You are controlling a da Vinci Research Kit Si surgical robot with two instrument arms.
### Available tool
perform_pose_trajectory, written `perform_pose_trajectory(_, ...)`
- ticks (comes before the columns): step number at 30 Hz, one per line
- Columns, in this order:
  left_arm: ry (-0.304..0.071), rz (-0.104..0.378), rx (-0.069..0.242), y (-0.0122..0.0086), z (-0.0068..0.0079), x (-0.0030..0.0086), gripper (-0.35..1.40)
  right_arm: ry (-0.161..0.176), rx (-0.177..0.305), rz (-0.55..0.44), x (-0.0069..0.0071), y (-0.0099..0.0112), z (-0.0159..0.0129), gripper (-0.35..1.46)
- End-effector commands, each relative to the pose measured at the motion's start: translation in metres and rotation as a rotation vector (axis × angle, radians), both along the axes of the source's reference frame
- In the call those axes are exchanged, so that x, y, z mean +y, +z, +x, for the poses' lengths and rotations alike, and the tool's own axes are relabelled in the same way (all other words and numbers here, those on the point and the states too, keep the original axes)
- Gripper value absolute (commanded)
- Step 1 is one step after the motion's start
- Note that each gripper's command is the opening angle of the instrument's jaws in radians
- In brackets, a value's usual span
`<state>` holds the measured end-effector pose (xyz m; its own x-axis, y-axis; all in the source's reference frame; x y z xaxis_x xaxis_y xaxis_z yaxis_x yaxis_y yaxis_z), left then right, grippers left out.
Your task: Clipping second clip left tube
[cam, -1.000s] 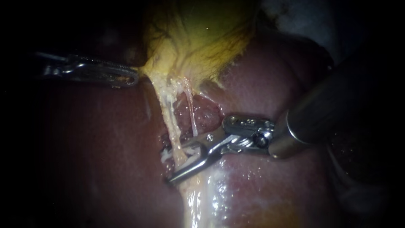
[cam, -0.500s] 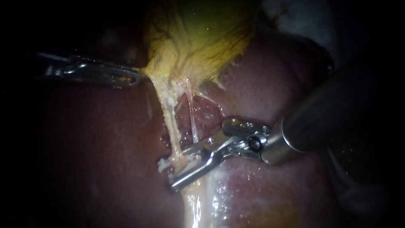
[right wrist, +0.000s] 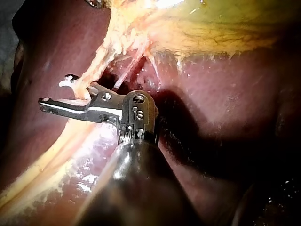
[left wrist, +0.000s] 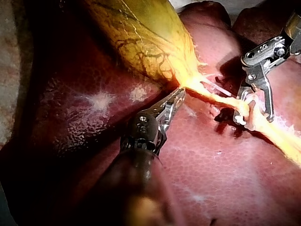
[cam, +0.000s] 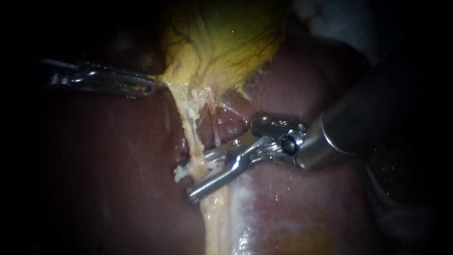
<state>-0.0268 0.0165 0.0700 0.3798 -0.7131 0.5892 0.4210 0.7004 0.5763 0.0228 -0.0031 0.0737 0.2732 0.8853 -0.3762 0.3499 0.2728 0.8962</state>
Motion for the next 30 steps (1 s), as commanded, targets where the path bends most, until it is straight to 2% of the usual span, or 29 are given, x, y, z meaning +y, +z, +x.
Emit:
perform_pose_trajectory(1,0.000,0.000,0.000,0.0000,0.0000,0.0000,-0.35,0.000,0.001,0.000,-0.0001,0.0001,0.0001,0.53)
perform_pose_trajectory(6,0.000,0.000,0.000,0.0000,0.0000,0.0000,-0.35,-0.008,0.007,-0.003,-0.0007,0.0003,0.0003,0.52)
perform_pose_trajectory(10,0.000,0.000,0.000,0.0000,0.0000,0.0000,-0.35,-0.064,0.034,-0.016,-0.0020,0.0008,0.0004,0.51)
perform_pose_trajectory(14,0.000,0.000,0.000,-0.0001,0.0001,0.0000,-0.35,-0.073,0.039,-0.022,-0.0031,0.0013,0.0008,0.51)
perform_pose_trajectory(22,0.000,0.000,0.000,-0.0001,0.0000,0.0000,-0.35,-0.067,0.036,-0.022,-0.0028,0.0015,0.0013,0.39)
perform_pose_trajectory(25,0.000,0.000,0.000,-0.0001,0.0000,0.0000,-0.35,-0.061,0.032,-0.021,-0.0026,0.0017,0.0015,0.25)
perform_pose_trajectory(28,0.000,0.000,0.000,-0.0001,0.0001,0.0000,-0.35,-0.038,0.001,0.006,-0.0022,0.0019,0.0016,0.01)
perform_pose_trajectory(30,0.000,0.000,0.000,-0.0001,0.0001,0.0000,-0.35,-0.029,-0.007,0.011,-0.0020,0.0021,0.0016,-0.08)
